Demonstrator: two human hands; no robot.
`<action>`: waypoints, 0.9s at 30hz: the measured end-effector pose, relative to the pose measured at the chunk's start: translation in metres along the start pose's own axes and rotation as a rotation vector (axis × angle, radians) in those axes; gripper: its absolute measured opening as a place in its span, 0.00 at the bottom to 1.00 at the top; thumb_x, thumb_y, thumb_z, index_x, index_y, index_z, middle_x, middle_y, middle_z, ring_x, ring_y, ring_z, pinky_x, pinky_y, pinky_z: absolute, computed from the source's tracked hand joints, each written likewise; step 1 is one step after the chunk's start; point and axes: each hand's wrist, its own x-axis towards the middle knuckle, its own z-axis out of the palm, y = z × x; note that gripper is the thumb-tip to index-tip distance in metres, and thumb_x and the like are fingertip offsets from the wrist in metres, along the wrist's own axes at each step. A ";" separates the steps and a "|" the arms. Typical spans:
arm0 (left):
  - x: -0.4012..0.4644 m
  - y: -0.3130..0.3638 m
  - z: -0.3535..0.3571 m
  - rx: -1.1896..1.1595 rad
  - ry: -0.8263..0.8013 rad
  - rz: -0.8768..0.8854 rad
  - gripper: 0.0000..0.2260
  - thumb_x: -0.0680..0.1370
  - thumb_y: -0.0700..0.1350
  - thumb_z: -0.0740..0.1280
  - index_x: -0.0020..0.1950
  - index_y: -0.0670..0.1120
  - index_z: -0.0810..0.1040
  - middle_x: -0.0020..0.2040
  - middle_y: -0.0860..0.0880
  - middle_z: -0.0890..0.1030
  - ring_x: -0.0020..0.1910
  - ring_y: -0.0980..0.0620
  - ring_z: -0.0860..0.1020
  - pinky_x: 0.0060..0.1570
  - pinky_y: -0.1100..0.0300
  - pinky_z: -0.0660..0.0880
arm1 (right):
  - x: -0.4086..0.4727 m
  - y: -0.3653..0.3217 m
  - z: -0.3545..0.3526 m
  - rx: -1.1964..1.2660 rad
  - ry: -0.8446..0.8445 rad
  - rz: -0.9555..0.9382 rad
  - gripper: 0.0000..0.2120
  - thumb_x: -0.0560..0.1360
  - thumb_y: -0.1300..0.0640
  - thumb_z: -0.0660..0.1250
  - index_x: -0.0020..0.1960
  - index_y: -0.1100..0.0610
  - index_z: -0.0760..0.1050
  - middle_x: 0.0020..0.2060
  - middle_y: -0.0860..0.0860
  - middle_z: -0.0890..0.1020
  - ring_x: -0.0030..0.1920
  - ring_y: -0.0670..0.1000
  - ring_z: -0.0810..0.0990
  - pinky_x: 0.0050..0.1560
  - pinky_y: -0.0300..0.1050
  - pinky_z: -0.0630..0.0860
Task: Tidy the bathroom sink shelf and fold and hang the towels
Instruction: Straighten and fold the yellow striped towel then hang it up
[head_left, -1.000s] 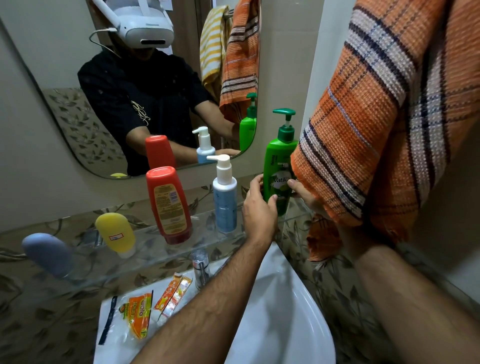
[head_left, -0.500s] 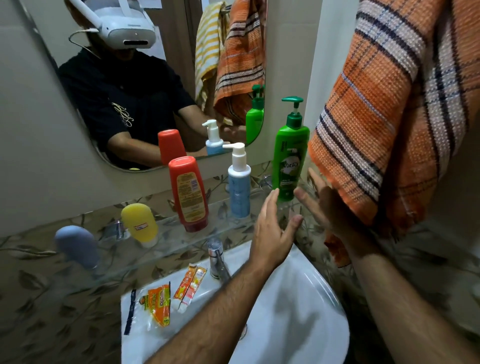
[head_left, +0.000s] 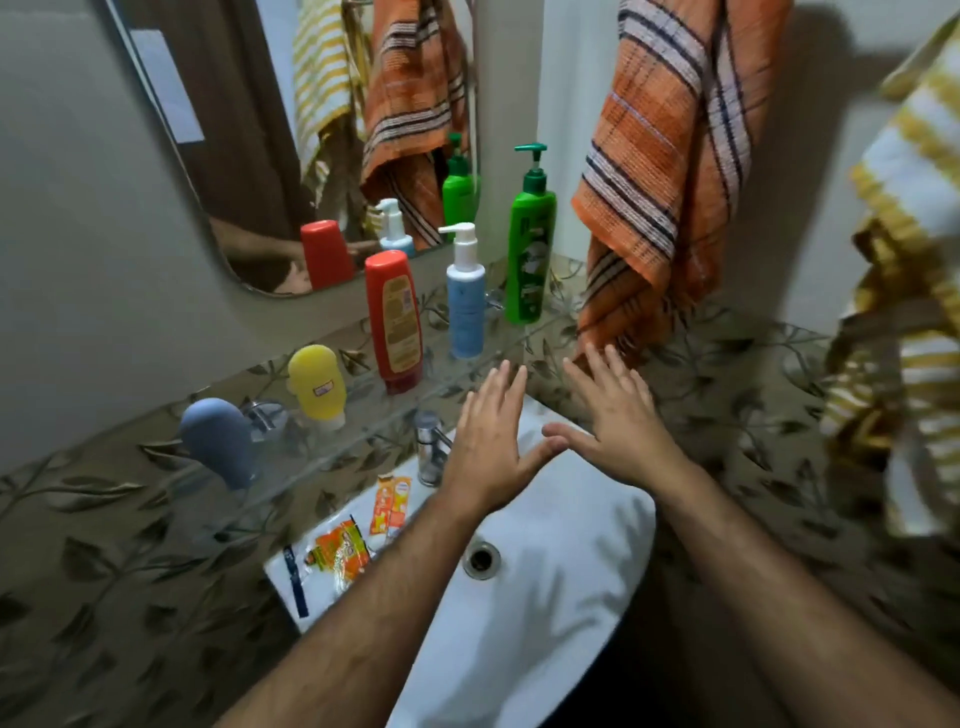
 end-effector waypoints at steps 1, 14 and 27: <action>-0.005 0.005 -0.003 0.035 -0.021 0.027 0.45 0.71 0.77 0.44 0.80 0.50 0.48 0.81 0.50 0.47 0.79 0.53 0.44 0.77 0.47 0.47 | -0.012 -0.001 -0.006 -0.059 0.014 0.014 0.50 0.65 0.19 0.42 0.80 0.46 0.49 0.80 0.50 0.44 0.79 0.53 0.38 0.77 0.58 0.42; 0.034 0.120 -0.044 0.230 0.171 0.351 0.45 0.71 0.77 0.46 0.80 0.50 0.50 0.81 0.44 0.47 0.79 0.45 0.41 0.75 0.37 0.43 | -0.090 0.023 -0.158 -0.462 0.374 0.071 0.47 0.70 0.24 0.50 0.80 0.52 0.54 0.80 0.57 0.50 0.79 0.61 0.44 0.75 0.62 0.46; 0.118 0.278 -0.094 0.091 0.298 0.371 0.47 0.69 0.78 0.50 0.80 0.52 0.46 0.81 0.46 0.46 0.79 0.46 0.41 0.75 0.37 0.43 | -0.114 0.068 -0.322 -0.415 0.790 0.135 0.41 0.71 0.36 0.62 0.77 0.56 0.61 0.78 0.60 0.59 0.79 0.60 0.52 0.76 0.58 0.55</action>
